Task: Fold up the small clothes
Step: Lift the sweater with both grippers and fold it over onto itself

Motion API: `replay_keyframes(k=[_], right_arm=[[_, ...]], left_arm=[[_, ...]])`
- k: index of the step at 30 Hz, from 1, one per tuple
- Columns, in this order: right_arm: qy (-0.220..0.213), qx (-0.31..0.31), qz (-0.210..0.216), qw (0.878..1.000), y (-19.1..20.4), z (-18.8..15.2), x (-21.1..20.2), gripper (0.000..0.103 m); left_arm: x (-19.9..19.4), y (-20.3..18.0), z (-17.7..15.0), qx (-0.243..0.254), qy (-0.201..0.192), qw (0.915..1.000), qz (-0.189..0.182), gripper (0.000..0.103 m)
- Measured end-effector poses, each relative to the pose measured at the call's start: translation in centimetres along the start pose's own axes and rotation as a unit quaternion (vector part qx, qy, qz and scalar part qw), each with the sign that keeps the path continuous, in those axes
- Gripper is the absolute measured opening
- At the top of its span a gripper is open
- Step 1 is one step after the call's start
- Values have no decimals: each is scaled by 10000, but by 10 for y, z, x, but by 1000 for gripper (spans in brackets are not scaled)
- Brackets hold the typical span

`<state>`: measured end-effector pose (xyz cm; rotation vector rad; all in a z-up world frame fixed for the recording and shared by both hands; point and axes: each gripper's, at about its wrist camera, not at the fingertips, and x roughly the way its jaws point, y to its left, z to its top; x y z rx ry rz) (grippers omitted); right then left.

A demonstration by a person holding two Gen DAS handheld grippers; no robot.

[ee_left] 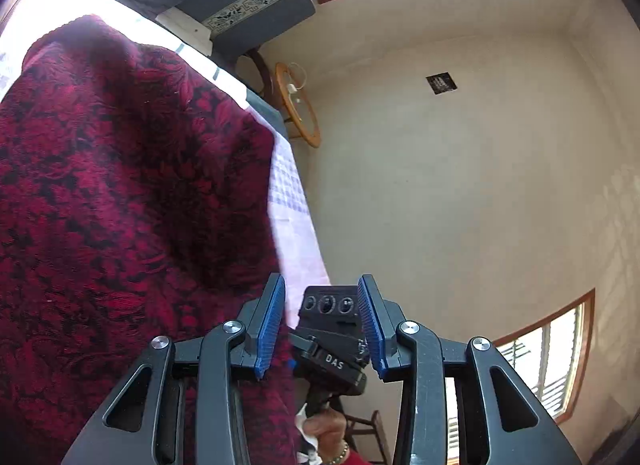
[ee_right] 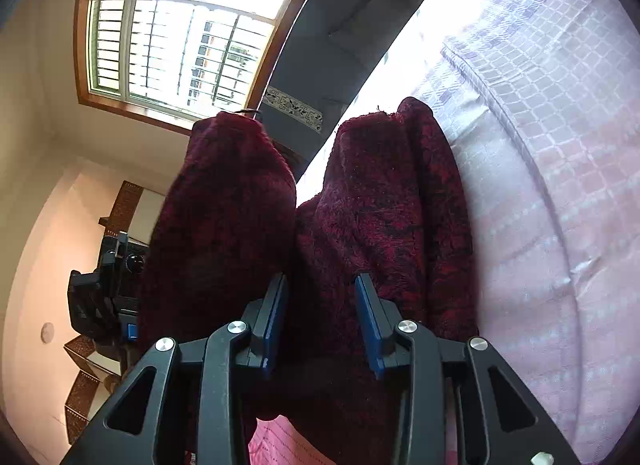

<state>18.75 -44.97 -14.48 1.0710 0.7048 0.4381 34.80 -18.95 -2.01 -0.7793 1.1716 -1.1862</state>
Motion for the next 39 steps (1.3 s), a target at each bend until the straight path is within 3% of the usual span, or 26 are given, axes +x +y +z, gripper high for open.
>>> replay_keyframes(k=[4, 8, 13, 18, 22, 25, 28, 29, 30, 31, 34, 37, 39], right_arm=[[-30, 228, 110, 9997, -13, 0, -1, 38], [-139, 281, 135, 9994, -18, -2, -9, 40], [-407, 305, 44, 9987, -19, 3, -31, 53], [-787, -164, -461, 9957, 12, 7, -52, 54], [-109, -553, -737, 9957, 38, -2, -23, 53], [173, -712, -1342, 9882, 41, -8, -1, 53], [234, -625, -1130, 9913, 38, -11, 9, 53], [283, -670, -1163, 9905, 39, -12, 14, 50], [349, -768, -1266, 9884, 42, -14, 21, 30], [434, -850, -1376, 9859, 43, -16, 26, 16], [197, -1121, -1411, 9834, 55, -18, 17, 14], [-119, -1390, -1330, 9812, 72, -21, -9, 14], [-160, -1350, -1389, 9809, 69, -22, -19, 14]], left_arm=[[-9, -32, -2, 807, -153, 9958, 405, 38], [-31, -43, -25, 1408, -406, 9848, 934, 41], [-62, -3, -74, 1729, -728, 9715, 1450, 41], [-53, 45, -100, 1271, -664, 9822, 1214, 41], [-36, 55, -104, 1223, -717, 9846, 1021, 41], [-32, 52, -107, 1398, -768, 9810, 1108, 41], [-32, 48, -112, 1511, -834, 9779, 1176, 41], [-33, 47, -113, 1532, -852, 9771, 1209, 41], [-35, 45, -116, 1539, -876, 9762, 1248, 42], [-38, 43, -120, 1544, -913, 9751, 1305, 42], [-54, 37, -129, 1664, -1212, 9677, 1458, 42], [-71, 37, -139, 1697, -1530, 9627, 1451, 55], [-71, 42, -142, 1668, -1540, 9626, 1478, 61]])
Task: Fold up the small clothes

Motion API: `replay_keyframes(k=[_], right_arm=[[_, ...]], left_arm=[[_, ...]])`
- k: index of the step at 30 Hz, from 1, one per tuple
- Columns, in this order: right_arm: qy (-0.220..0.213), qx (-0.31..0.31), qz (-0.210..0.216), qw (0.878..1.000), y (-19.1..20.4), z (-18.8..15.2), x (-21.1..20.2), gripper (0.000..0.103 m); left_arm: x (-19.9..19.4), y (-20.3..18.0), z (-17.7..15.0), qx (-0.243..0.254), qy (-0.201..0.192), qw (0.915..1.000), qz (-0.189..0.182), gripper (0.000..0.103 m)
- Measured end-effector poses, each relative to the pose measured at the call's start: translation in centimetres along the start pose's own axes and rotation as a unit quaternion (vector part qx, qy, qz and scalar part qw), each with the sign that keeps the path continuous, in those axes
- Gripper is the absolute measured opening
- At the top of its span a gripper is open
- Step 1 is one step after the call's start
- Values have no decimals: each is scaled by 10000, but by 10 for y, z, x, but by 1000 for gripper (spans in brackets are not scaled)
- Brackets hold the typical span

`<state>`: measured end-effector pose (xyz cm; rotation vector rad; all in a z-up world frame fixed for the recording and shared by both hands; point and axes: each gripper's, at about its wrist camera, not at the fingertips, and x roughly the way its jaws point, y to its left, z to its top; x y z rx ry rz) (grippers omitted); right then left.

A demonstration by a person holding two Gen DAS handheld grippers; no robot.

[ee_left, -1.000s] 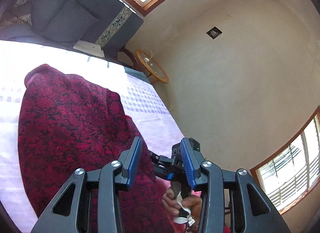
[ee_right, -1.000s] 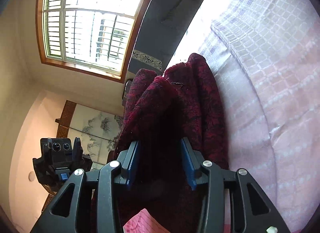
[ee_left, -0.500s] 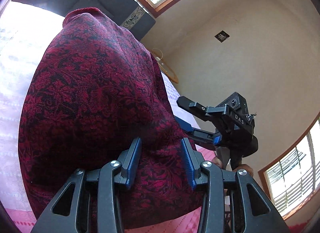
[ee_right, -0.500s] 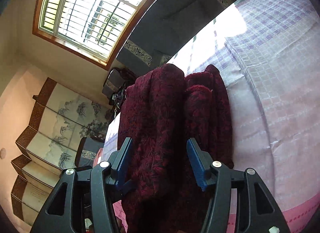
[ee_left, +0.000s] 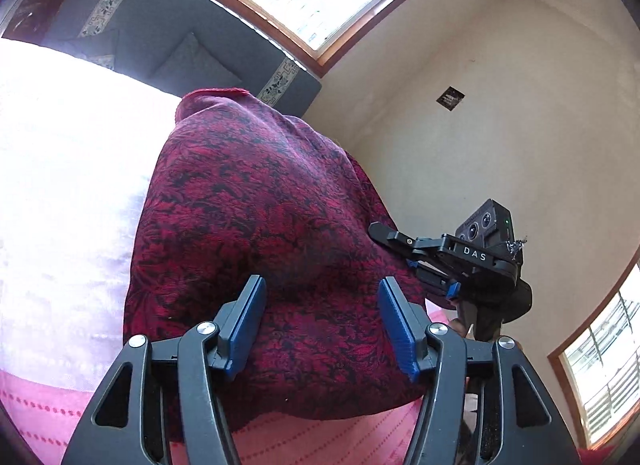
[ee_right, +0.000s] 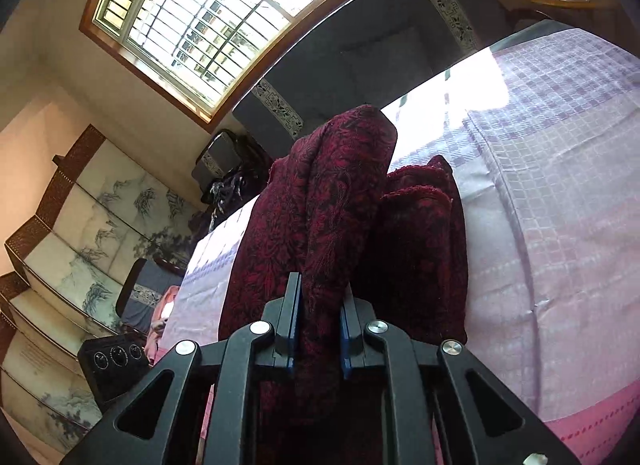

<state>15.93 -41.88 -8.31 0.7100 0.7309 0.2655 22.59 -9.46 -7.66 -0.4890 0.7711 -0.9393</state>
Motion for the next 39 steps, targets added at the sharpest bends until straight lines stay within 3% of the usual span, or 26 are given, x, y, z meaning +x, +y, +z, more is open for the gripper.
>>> replay_keyframes(k=[6, 11, 14, 16, 18, 23, 25, 30, 35, 39], right_arm=[[231, 436, -125, 9987, -32, -30, 3, 15], [97, 369, -218, 9990, -26, -35, -9, 22], [-116, 372, -409, 9984, -22, -27, -21, 34], [-230, 345, -742, 9964, -22, -20, -26, 62], [-208, 458, -757, 9959, -28, -12, -24, 65], [253, 531, -713, 9957, -30, -1, 2, 63], [306, 229, -759, 9964, -19, 1, 10, 28], [287, -379, -946, 9944, 12, 9, 24, 22], [-180, -494, -239, 9983, 32, 35, 31, 18], [-259, -176, -244, 9992, 5, 33, 38, 16]], left_arm=[[10, 5, -13, 256, 216, 9994, 75, 61], [17, 3, -15, 478, 255, 9985, 52, 61], [18, 6, -16, 387, 274, 9989, -21, 61], [17, 8, -17, 330, 256, 9991, -74, 61], [16, 8, -21, 309, 245, 9992, -91, 61], [16, 7, -26, 271, 230, 9993, -99, 61], [14, 8, -27, 225, 185, 9995, -93, 61], [1, 16, -35, 8, -116, 9999, -88, 61], [-3, 18, -42, -130, -219, 9997, -70, 61], [-3, 19, -45, -147, -152, 9997, -109, 61]])
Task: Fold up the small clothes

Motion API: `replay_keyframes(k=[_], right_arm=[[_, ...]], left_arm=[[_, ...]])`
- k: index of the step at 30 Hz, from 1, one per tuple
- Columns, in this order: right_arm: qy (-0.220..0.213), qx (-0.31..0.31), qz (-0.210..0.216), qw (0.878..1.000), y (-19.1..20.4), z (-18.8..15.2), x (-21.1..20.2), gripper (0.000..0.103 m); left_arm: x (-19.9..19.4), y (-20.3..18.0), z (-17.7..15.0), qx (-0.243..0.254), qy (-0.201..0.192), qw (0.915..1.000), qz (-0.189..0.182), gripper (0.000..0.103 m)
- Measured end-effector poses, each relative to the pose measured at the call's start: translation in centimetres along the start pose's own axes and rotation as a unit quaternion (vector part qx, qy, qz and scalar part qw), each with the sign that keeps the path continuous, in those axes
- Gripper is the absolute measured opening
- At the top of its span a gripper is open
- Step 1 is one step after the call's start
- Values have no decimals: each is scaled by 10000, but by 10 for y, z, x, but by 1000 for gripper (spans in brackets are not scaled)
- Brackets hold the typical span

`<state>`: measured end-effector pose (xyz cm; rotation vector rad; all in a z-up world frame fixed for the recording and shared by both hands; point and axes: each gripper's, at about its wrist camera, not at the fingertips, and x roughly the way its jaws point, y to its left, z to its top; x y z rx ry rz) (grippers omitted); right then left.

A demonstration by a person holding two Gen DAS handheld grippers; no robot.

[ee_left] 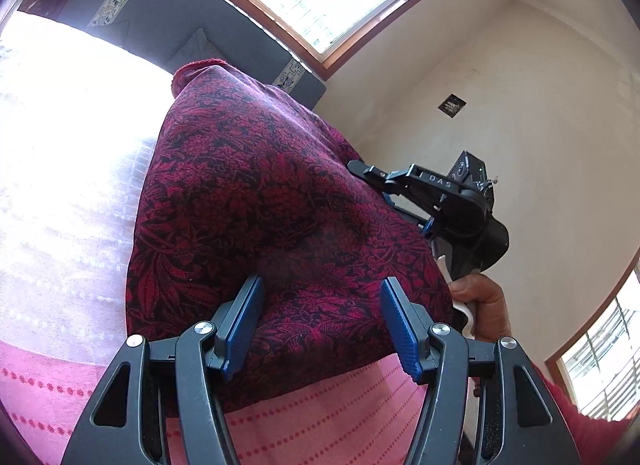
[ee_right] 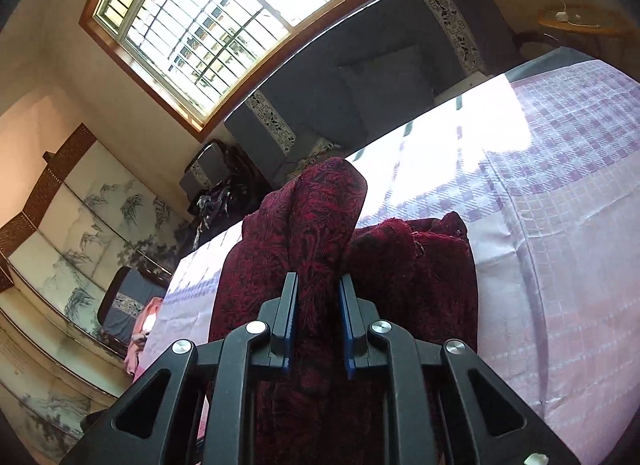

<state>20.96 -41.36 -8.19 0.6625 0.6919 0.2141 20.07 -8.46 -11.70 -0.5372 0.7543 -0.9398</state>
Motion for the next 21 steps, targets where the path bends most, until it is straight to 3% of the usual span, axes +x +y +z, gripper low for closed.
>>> replay_keyframes(k=[2, 5, 7, 12, 17, 21], right_arm=[[50, 226, -144, 9996, -24, -13, 2, 16], [60, 512, -36, 9987, -49, -27, 1, 16], [28, 480, 127, 9988, -47, -28, -2, 18], [-83, 683, 346, 9970, -46, -23, -21, 34], [52, 143, 258, 9996, -19, -40, -49, 38], [500, -62, 100, 9987, -6, -50, -36, 37]], left_arm=[[1, 1, 1, -7, 63, 10000, -34, 61], [-1, 0, 1, 8, 84, 10000, -32, 62], [-3, 2, 3, -31, 71, 10000, -34, 62], [-1, -2, 5, -44, 76, 10000, -8, 62], [1, -5, 7, -37, 87, 10000, -5, 62], [1, -5, 8, -32, 82, 10000, 15, 63]])
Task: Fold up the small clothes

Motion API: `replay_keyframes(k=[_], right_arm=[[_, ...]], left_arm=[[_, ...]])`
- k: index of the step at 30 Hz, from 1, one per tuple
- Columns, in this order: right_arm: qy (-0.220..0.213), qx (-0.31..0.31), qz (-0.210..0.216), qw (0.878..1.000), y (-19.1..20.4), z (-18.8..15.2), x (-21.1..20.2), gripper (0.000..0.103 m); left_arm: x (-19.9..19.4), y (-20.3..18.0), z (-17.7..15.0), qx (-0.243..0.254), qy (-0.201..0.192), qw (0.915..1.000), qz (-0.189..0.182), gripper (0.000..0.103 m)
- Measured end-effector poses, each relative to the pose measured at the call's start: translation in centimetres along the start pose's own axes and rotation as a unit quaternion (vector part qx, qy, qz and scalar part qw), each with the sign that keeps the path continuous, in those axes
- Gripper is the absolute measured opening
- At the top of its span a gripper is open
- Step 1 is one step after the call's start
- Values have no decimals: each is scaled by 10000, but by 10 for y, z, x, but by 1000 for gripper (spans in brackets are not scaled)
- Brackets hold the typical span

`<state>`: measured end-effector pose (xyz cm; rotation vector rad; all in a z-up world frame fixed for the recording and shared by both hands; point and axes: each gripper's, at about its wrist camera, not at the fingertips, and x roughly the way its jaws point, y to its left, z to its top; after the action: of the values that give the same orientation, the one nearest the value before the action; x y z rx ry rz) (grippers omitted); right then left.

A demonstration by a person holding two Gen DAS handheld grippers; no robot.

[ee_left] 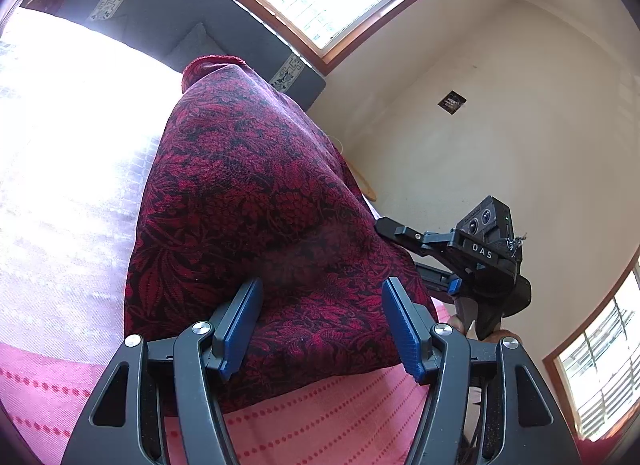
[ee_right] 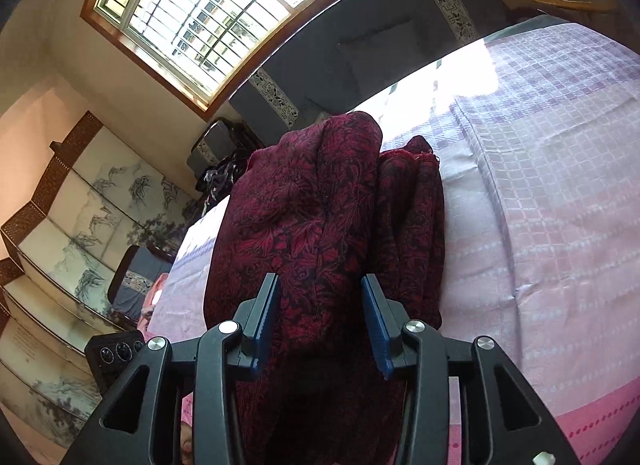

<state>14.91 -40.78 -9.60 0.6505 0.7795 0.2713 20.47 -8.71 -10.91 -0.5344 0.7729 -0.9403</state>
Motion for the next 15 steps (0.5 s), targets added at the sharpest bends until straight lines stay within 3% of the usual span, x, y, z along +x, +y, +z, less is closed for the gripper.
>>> replay_keyframes(k=[1, 2, 7, 15], right_arm=[[78, -38, -156, 9998, 2, -1, 6, 20], [119, -61, -256, 9996, 2, -3, 10, 15], [-440, -30, -303, 9986, -4, -2, -16, 9], [-254, 95, -510, 9983, -28, -12, 3, 9]], left_arm=[[0, 0, 0, 5, -1, 10000, 19, 63], [0, -1, 0, 18, 4, 10000, 34, 63], [-1, -8, -1, 164, 45, 9998, 52, 68], [1, -9, 2, 128, 115, 9998, 54, 72]])
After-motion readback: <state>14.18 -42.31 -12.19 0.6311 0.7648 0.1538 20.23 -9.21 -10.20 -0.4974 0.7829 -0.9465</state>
